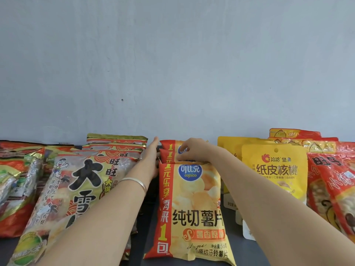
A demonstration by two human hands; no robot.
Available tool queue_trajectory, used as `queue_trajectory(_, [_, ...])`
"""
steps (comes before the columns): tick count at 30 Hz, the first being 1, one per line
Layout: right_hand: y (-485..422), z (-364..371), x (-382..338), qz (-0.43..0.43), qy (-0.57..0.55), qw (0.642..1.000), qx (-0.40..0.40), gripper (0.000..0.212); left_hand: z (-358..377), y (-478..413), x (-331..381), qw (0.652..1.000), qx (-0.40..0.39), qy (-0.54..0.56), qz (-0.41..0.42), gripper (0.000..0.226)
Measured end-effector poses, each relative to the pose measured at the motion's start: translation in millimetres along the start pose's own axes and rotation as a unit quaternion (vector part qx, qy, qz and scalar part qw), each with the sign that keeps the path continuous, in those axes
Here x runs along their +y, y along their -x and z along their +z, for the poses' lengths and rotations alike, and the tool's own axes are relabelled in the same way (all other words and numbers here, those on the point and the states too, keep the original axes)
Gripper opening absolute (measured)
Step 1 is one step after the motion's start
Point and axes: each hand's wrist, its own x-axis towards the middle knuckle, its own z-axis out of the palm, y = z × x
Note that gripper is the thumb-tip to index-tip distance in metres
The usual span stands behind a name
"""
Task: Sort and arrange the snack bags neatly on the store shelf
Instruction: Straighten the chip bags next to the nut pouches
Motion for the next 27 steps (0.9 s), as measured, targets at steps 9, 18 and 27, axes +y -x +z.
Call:
queue_trajectory(9, [16,2,-22,-0.006,0.018,0.997,0.072,0.037,0,27,-8,0.930,-0.013,-0.239,0.280,0.026])
queue_trajectory(18, [56,12,-36,0.022,0.083,0.983,0.160,0.032,2,61,-23,0.834,0.013,-0.325,0.445,0.021])
queue_trajectory(27, [107,43,-29,0.012,0.038,0.968,0.249,0.038,-7,109,-67,0.787,0.090,-0.408,0.454,0.043])
